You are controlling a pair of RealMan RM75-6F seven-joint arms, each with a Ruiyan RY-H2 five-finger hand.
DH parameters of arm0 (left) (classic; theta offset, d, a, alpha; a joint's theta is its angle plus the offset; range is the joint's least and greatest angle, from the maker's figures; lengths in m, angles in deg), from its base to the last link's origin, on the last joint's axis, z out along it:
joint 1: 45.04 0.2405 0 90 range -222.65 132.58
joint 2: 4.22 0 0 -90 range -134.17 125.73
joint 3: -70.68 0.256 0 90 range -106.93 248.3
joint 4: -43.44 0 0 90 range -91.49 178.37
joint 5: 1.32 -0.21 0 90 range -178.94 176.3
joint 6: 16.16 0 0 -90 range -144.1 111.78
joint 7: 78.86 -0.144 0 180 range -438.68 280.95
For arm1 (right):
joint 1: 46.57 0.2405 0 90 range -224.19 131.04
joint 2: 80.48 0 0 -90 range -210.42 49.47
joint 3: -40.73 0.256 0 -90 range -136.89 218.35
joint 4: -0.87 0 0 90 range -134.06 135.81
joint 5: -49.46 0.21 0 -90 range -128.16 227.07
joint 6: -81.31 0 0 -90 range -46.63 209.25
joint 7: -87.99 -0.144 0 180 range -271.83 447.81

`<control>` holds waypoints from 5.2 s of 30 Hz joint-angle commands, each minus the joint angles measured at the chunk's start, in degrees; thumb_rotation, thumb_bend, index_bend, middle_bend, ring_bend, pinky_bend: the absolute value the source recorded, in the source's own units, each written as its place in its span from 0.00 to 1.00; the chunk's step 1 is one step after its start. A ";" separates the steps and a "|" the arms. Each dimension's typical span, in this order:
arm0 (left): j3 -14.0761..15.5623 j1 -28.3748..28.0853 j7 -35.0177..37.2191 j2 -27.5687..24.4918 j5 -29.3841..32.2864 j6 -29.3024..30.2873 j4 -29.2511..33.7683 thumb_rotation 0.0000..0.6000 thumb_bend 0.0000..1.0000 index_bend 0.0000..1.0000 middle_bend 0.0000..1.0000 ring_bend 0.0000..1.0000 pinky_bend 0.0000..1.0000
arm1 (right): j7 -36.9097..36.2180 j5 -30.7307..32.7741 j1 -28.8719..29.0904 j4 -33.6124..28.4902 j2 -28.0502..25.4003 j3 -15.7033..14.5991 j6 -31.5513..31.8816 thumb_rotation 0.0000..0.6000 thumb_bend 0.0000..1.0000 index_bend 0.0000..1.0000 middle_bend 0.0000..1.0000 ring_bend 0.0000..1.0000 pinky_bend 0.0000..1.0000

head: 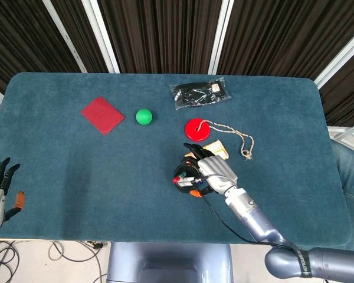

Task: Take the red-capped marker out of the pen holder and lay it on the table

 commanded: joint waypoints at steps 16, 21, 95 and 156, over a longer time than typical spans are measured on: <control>-0.02 -0.04 0.39 -0.18 0.40 -0.32 0.24 1.00 0.48 0.13 0.00 0.00 0.00 | 3.30 4.06 3.04 6.08 9.63 -0.74 4.10 1.00 0.33 0.39 0.00 0.00 0.17; -0.07 -0.06 0.55 -0.27 0.61 -0.44 0.33 1.00 0.48 0.13 0.00 0.00 0.00 | 3.75 3.43 3.08 6.44 10.73 -1.06 5.19 1.00 0.35 0.41 0.00 0.00 0.17; -0.15 -0.07 0.61 -0.42 1.37 -0.74 0.70 1.00 0.48 0.13 0.00 0.00 0.00 | 4.93 7.25 4.09 12.44 15.94 -0.93 4.52 1.00 0.41 0.52 0.00 0.00 0.17; -0.31 -0.06 0.59 -0.71 2.42 -1.25 1.35 1.00 0.48 0.13 0.00 0.00 0.00 | -0.71 6.01 1.14 0.57 -0.82 5.14 5.41 1.00 0.46 0.58 0.00 0.00 0.17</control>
